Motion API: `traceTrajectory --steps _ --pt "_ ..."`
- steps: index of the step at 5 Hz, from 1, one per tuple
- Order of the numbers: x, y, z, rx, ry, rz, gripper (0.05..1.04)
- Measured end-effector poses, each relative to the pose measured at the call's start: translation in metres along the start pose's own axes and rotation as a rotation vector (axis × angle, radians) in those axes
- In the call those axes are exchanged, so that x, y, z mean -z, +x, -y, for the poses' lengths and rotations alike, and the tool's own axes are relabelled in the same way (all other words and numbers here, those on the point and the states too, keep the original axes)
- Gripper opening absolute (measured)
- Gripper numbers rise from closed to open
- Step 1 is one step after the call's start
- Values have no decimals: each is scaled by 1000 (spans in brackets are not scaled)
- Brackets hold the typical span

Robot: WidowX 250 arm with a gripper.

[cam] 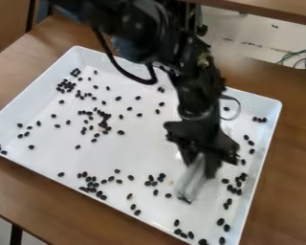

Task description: Sweep into pile

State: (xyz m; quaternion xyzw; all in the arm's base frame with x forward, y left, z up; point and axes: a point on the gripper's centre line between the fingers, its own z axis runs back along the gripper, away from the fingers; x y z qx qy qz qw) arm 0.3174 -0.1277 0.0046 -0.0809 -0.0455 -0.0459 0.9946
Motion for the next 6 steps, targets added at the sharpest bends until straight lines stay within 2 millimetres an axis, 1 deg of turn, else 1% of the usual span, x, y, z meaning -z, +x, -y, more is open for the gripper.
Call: traceTrajectory --steps 1,2,3,4,5,6 --pt "-1 2 -26 -20 18 0 358" --pt "-4 1 -68 -38 46 -7 358" --pt "-12 -3 -118 -48 88 -15 358" --pt "-22 -15 -168 -66 149 -23 358" --pt "-32 -29 -210 -50 182 -50 358" --pt "-47 -43 -254 -74 190 -67 358"
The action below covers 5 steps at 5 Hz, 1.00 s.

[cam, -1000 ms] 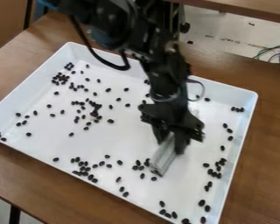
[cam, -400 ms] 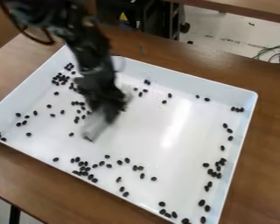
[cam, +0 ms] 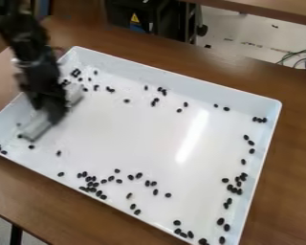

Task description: Sweep into pile

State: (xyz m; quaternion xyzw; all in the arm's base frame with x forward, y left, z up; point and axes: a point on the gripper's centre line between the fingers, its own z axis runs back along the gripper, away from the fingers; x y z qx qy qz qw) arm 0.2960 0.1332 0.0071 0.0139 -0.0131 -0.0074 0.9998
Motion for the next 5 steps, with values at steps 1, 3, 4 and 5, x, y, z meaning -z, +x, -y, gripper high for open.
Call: traceTrajectory --steps 1,3,4,5 --pt "-8 -2 -1 34 4 -15 358" --pt "-54 30 60 125 -31 133 358" --pt "-63 36 107 125 -95 175 358" --pt "-49 26 152 108 -142 167 358"
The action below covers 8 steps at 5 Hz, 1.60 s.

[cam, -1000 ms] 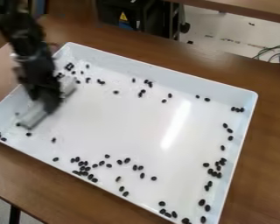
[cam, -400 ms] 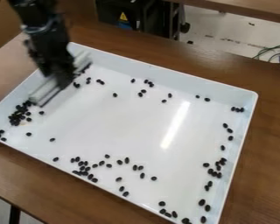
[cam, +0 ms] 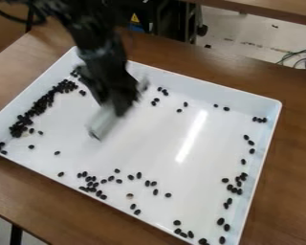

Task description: Sweep into pile

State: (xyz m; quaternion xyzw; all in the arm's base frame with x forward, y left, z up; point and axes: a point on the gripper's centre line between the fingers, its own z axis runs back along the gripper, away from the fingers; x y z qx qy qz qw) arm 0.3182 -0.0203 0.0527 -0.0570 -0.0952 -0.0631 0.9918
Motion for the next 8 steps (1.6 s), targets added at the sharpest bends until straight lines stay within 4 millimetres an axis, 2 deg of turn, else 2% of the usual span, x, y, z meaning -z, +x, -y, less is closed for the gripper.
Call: traceTrajectory --steps 3,4,5,6,8 --pt "9 -14 149 1 -86 58 358" --pt "32 -10 189 0 -85 30 358" --pt "40 -8 201 4 -119 6 358" --pt "42 -8 197 -10 -123 17 358" --pt "28 -18 171 -58 -107 81 358"
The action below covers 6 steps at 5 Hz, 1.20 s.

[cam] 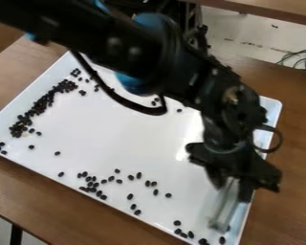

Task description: Sweep into pile

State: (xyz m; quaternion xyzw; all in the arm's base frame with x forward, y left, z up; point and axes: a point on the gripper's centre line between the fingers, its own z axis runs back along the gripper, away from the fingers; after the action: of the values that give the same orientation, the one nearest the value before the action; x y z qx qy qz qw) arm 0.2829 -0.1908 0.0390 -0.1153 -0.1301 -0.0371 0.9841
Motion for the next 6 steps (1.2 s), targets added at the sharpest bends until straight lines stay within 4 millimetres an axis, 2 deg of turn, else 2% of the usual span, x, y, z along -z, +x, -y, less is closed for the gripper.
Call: traceTrajectory --steps 1,2,4,6 --pt "-18 11 -1 24 -1 29 358" --pt "-22 18 -6 7 -23 37 358" --pt "7 8 -12 -71 -30 -39 358" --pt "32 0 -8 -97 -57 -108 358"
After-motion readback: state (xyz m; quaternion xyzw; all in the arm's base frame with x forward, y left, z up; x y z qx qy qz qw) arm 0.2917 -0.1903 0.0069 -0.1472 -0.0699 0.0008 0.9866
